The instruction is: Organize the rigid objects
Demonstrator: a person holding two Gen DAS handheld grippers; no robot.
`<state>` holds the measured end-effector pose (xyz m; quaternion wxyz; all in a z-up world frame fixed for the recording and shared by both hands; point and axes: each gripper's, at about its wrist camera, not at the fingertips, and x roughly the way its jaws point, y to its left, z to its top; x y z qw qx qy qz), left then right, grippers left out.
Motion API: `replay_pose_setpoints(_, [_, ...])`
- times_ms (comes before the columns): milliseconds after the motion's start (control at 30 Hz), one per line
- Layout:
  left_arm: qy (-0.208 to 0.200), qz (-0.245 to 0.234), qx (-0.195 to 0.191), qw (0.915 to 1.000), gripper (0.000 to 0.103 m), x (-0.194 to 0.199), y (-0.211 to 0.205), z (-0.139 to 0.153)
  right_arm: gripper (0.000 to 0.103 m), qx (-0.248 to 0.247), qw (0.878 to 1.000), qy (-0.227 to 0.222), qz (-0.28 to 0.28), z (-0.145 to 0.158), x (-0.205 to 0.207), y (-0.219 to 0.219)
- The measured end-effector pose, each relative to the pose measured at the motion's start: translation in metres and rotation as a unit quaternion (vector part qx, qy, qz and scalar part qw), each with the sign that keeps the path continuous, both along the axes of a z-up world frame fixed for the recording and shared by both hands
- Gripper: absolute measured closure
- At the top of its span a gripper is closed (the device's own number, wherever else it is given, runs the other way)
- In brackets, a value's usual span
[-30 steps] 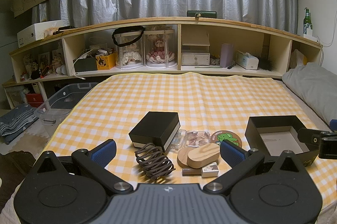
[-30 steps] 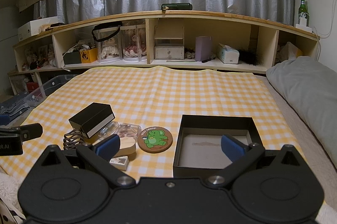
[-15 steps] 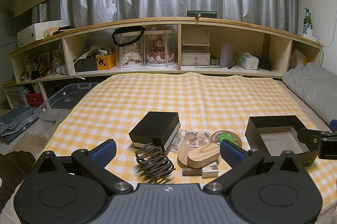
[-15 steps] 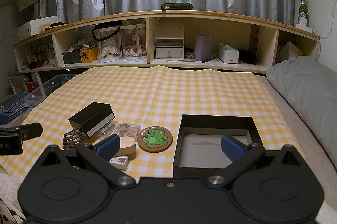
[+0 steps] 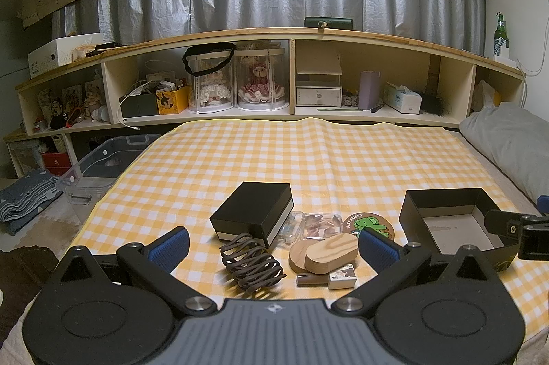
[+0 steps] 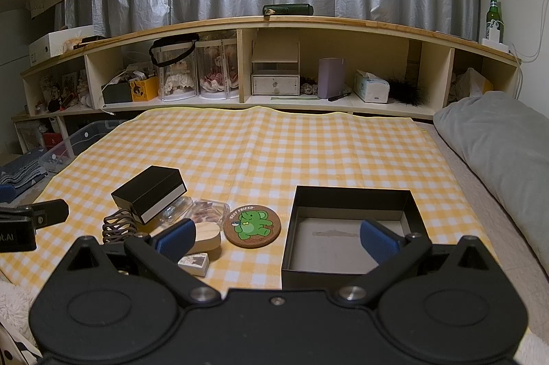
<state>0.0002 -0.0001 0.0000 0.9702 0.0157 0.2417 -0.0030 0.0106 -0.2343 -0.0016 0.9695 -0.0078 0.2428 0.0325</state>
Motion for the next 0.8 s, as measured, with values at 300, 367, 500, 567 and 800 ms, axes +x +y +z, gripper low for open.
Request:
replay_pose_setpoints(300, [0.0, 0.0, 0.0, 1.0, 0.0, 0.0, 0.0, 0.0, 0.0, 0.0, 1.0, 0.0, 0.0, 0.0, 0.0, 0.001])
replay_pose_setpoints(367, [-0.001, 0.0, 0.0, 1.0, 0.0, 0.0, 0.0, 0.0, 0.0, 0.0, 1.0, 0.0, 0.0, 0.0, 0.0, 0.001])
replay_pose_setpoints(500, [-0.005, -0.003, -0.004, 1.0, 0.0, 0.002, -0.001, -0.001, 0.0, 0.003, 1.0, -0.005, -0.004, 0.001, -0.001, -0.001])
replay_pose_setpoints(567, [-0.009, -0.004, -0.009, 0.9999, 0.0, 0.006, 0.001, -0.002, 0.0, 0.007, 1.0, -0.008, -0.01, -0.001, 0.0, -0.002])
replay_pose_setpoints(800, [-0.014, -0.02, -0.033, 0.9992, 0.0, 0.016, 0.007, 0.004, 0.0, -0.008, 0.998, -0.024, -0.051, 0.002, 0.009, -0.012])
